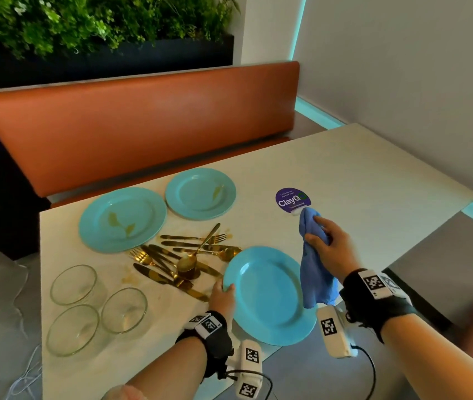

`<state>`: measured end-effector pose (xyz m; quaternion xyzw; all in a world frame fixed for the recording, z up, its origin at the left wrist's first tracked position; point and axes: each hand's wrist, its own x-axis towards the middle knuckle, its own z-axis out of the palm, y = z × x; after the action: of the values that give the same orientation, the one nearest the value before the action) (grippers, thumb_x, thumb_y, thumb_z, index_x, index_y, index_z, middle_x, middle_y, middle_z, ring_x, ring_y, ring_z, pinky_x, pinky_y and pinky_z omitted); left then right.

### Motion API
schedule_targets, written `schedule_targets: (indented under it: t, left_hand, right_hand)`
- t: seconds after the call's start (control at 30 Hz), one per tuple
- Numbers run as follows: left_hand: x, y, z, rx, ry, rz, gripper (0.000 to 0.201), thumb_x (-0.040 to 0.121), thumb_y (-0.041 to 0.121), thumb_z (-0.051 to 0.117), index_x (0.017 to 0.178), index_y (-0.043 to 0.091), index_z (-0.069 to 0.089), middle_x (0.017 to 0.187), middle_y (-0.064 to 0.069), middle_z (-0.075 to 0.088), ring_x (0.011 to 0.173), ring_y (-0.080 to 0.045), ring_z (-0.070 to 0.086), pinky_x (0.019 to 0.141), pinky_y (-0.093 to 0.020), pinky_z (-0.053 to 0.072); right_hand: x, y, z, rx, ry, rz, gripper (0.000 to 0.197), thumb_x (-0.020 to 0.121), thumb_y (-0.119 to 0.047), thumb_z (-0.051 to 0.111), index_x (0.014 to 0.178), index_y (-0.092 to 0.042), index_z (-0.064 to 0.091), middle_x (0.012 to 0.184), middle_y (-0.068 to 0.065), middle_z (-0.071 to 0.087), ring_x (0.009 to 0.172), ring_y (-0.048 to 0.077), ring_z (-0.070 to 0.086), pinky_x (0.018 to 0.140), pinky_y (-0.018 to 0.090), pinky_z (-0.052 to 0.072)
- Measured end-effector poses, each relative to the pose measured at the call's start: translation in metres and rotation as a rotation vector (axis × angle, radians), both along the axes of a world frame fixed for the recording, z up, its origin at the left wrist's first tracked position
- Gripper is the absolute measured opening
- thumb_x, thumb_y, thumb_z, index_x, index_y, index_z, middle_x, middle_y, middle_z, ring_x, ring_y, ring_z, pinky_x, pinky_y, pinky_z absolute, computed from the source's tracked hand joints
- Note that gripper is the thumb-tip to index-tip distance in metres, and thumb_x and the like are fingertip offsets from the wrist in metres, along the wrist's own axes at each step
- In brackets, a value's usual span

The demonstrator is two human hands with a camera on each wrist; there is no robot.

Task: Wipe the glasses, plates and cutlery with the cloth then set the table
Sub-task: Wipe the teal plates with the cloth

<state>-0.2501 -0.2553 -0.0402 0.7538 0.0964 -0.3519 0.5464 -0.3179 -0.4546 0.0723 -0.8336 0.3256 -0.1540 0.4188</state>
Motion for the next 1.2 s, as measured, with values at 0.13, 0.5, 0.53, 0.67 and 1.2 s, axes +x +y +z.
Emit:
schedule_targets:
  t: [0.13, 0.5, 0.53, 0.67, 1.2]
  left_hand:
    - [0.008, -0.001, 0.001, 0.236, -0.084, -0.149, 0.049, 0.095, 0.029, 0.049, 0.136, 0.004, 0.039, 0.129, -0.015, 0.055, 0.115, -0.03, 0.057, 0.092, -0.033, 0.049]
    - [0.014, -0.003, -0.003, 0.368, -0.177, -0.331, 0.051, 0.087, 0.021, 0.059, 0.133, 0.006, 0.042, 0.129, -0.011, 0.057, 0.116, -0.025, 0.057, 0.094, -0.031, 0.05]
    - [0.015, -0.004, -0.002, 0.396, -0.189, -0.336, 0.051, 0.087, 0.022, 0.059, 0.133, 0.005, 0.042, 0.13, -0.011, 0.056, 0.117, -0.025, 0.056, 0.095, -0.031, 0.049]
    - [0.023, -0.004, 0.0, 0.495, -0.249, -0.348, 0.047, 0.091, 0.026, 0.054, 0.133, 0.006, 0.042, 0.135, -0.01, 0.052, 0.124, -0.024, 0.051, 0.101, -0.03, 0.043]
    - [0.178, 0.058, 0.054, 0.538, -0.234, 0.199, 0.05, 0.095, 0.022, 0.045, 0.137, -0.005, 0.04, 0.141, -0.021, 0.043, 0.13, -0.036, 0.041, 0.107, -0.041, 0.035]
  right_hand:
    - [0.01, -0.002, 0.001, 0.02, 0.005, 0.037, 0.047, 0.087, -0.018, 0.062, 0.133, -0.016, 0.05, 0.131, 0.01, 0.057, 0.115, 0.026, 0.056, 0.093, 0.027, 0.041]
    - [0.042, -0.01, 0.012, 0.008, 0.048, 0.158, 0.049, 0.089, -0.02, 0.061, 0.136, -0.017, 0.047, 0.132, 0.01, 0.055, 0.117, 0.026, 0.054, 0.09, 0.023, 0.038]
    - [0.044, -0.01, 0.013, 0.006, 0.053, 0.169, 0.049, 0.089, -0.02, 0.06, 0.135, -0.017, 0.047, 0.132, 0.01, 0.056, 0.117, 0.026, 0.054, 0.089, 0.023, 0.038]
    - [0.055, -0.007, 0.014, 0.009, 0.067, 0.206, 0.049, 0.089, -0.02, 0.061, 0.135, -0.017, 0.046, 0.133, 0.01, 0.055, 0.118, 0.026, 0.053, 0.088, 0.022, 0.037]
    - [0.113, 0.024, 0.032, -0.03, 0.078, 0.278, 0.048, 0.089, -0.024, 0.06, 0.134, -0.019, 0.046, 0.13, 0.009, 0.056, 0.116, 0.025, 0.054, 0.089, 0.025, 0.039]
